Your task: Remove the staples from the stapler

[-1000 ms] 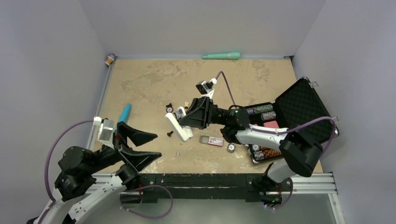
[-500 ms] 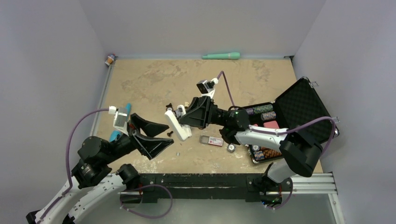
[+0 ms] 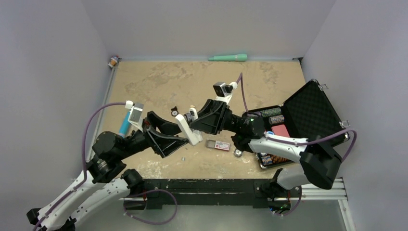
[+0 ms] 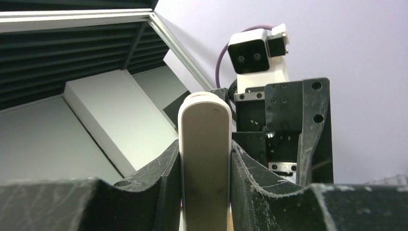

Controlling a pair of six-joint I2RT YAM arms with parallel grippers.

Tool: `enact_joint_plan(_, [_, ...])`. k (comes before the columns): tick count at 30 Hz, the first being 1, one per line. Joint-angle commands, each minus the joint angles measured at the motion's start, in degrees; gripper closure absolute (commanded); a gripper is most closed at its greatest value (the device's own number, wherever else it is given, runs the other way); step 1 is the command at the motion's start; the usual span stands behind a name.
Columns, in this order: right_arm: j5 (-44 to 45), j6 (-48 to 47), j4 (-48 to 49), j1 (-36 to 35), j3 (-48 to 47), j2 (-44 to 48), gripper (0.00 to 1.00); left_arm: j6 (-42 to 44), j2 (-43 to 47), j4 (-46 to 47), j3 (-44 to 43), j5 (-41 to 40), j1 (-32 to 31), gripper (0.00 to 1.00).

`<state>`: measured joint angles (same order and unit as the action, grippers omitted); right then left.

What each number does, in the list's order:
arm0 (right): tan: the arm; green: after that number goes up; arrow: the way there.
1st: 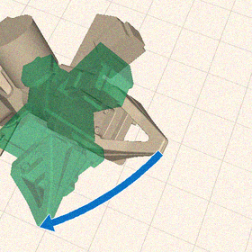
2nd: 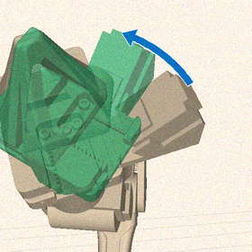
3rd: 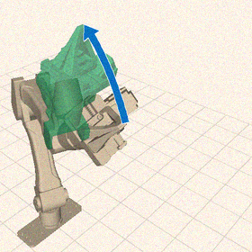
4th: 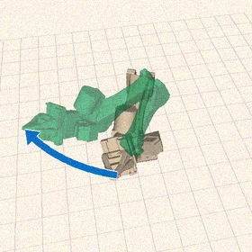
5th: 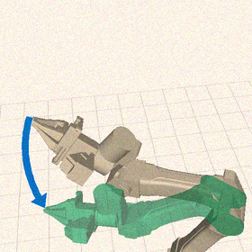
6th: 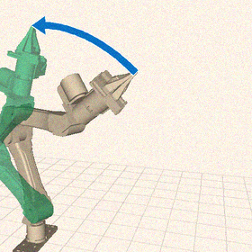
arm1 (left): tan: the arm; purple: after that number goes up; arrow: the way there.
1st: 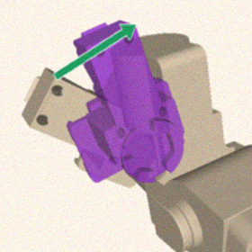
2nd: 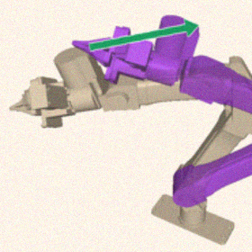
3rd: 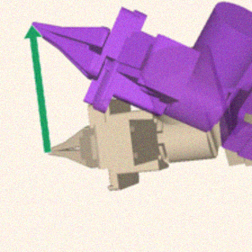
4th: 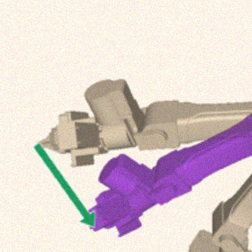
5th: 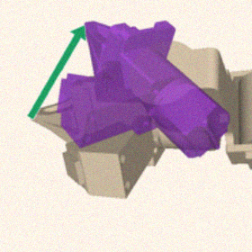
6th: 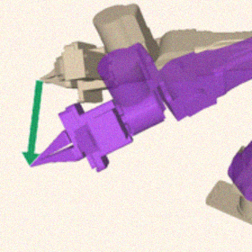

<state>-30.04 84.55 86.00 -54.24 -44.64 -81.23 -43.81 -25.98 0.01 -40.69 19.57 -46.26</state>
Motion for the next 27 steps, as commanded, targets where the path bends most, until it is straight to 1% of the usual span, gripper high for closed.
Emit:
enact_joint_plan(1, [3.98, -7.04, -2.34, -1.39, -0.83, 4.15, 1.00, -1.24, -2.71, 4.69, -0.29, 2.54, -0.09, 0.24])
enact_joint_plan(5, [4.34, -7.65, -3.95, -1.49, -0.67, 4.62, 1.00, -1.46, -2.20, 6.61, 0.68, 3.17, -0.09, 0.26])
enact_joint_plan(7, [4.51, -8.24, -5.22, -1.48, -0.14, 5.16, 1.00, -1.15, -1.10, 5.62, 0.13, 3.19, -0.06, 0.26])
enact_joint_plan(9, [5.43, -8.99, -6.95, -1.46, 0.31, 5.73, 1.00, -0.24, 0.24, 3.18, -0.86, 2.64, -0.10, 0.25])
enact_joint_plan(11, [6.62, -10.21, -9.51, -1.47, 0.43, 6.35, 1.00, 0.22, 1.59, 2.06, -1.19, 2.68, -0.07, 0.21])
enact_joint_plan(14, [8.85, -11.31, -12.47, -1.47, 0.31, 6.70, 1.00, 0.47, 2.73, 0.74, -1.15, 2.33, -0.06, 0.20])
enact_joint_plan(16, [8.85, -11.14, -12.77, -1.52, 0.03, 6.30, 1.00, 0.45, 2.02, 0.46, -1.11, 2.71, -0.07, 0.20])
enact_joint_plan(19, [8.09, -9.72, -11.00, -1.94, -0.65, 5.21, 1.00, -0.98, 0.52, 2.76, -0.32, 3.84, -0.06, 0.22])
enact_joint_plan(23, [9.37, -11.00, -13.93, -2.79, -1.60, 5.58, 1.00, -1.77, -1.29, 5.01, -0.19, 3.92, -0.07, 0.24])
enact_joint_plan(27, [10.03, -11.29, -14.16, -3.00, -1.01, 6.11, 1.00, -0.84, -2.60, 3.87, -1.08, 2.76, -0.13, 0.24])
